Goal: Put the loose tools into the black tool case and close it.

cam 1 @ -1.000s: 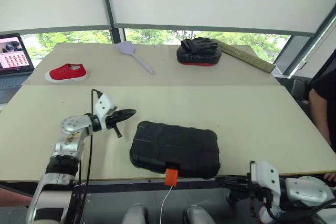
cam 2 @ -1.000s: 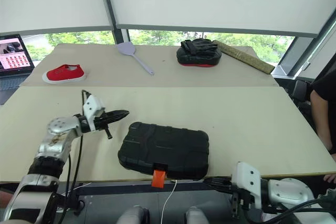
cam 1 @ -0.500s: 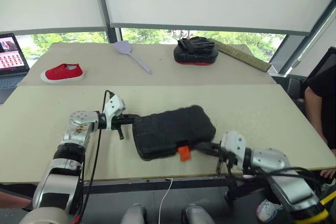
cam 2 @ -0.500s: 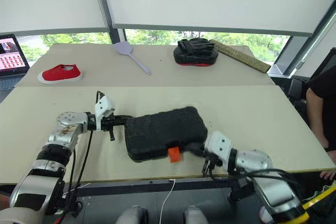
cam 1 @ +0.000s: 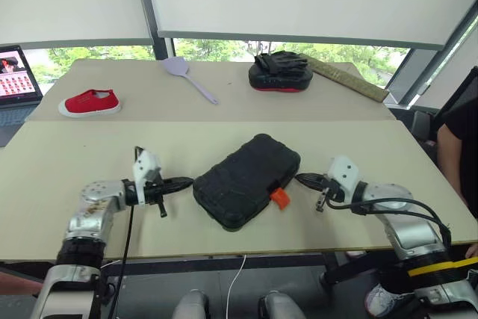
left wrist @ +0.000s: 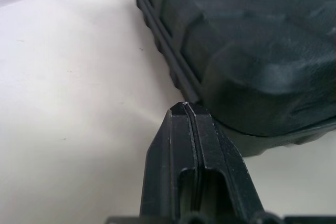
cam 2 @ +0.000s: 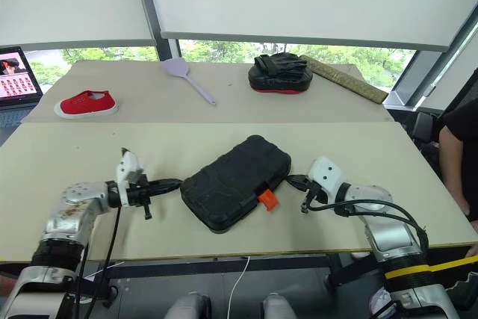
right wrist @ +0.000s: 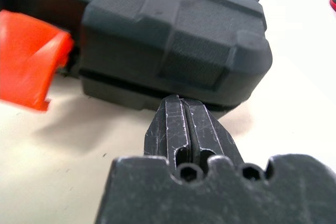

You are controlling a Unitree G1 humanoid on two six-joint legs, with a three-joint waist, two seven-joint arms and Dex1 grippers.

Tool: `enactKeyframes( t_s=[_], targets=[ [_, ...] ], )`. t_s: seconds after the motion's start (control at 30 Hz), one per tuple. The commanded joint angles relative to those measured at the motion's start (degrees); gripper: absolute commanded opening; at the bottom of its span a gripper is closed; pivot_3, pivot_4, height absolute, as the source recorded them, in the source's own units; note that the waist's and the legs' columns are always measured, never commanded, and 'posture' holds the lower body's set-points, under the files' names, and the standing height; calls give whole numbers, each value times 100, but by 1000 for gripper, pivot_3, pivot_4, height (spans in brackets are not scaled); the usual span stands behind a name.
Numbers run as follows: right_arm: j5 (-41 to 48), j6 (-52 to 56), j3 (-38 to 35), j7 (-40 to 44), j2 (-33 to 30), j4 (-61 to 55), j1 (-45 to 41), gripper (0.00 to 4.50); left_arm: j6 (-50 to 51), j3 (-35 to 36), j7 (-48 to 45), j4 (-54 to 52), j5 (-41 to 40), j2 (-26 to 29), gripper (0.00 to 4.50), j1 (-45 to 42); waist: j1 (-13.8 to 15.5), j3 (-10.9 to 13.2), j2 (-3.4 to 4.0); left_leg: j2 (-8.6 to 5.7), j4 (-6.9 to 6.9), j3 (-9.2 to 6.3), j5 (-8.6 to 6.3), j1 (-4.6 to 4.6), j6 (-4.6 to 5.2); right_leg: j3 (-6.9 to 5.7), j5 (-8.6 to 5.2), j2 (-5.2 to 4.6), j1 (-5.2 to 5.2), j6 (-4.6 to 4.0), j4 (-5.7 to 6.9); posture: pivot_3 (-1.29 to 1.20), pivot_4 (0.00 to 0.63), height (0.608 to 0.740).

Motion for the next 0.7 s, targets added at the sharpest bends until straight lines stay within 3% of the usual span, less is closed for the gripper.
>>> enactKeyframes(
  t_s=[0.03,0.23,0.33,0.43,0.6,0.7],
  targets=[
    [417,193,-386,234,-127,-575,415,0,690,-213,-262,-710,-452,-133,37,-643,32,0,1,-4,1,1,0,2,0,0,0,-4,3,1,0,0,150,740],
    [374,-427,-503,235,93,-838,781,0,204,-1247,-116,-622,318,-950,37,-1182,50,-2,3,-24,18,1,0,2,1,18,-10,-10,15,36,-2,0,150,740],
    [422,-249,-357,97,303,-1153,738,0,-302,-1927,250,-26,1113,-1373,37,-1393,-46,-2,3,-24,13,-2,0,5,2,36,-6,3,7,28,1,0,150,740],
    [285,-75,-28,70,447,-1435,790,0,-685,-2424,388,737,1764,-1455,37,-1327,-54,-15,19,-22,10,-8,0,13,3,37,-5,9,12,24,2,0,150,740],
    [3,94,269,-166,669,-1377,747,0,-701,-2357,512,896,1710,-1562,37,-1223,-68,-50,37,-24,0,-4,-4,96,4,43,-29,4,94,51,-6,0,150,740],
    [-119,157,404,-270,808,-1243,699,0,-706,-2346,499,842,1711,-1530,37,-1189,-69,-67,40,-22,-1,-2,-4,126,3,43,-54,-2,116,10,-6,0,150,740]
  ],
)
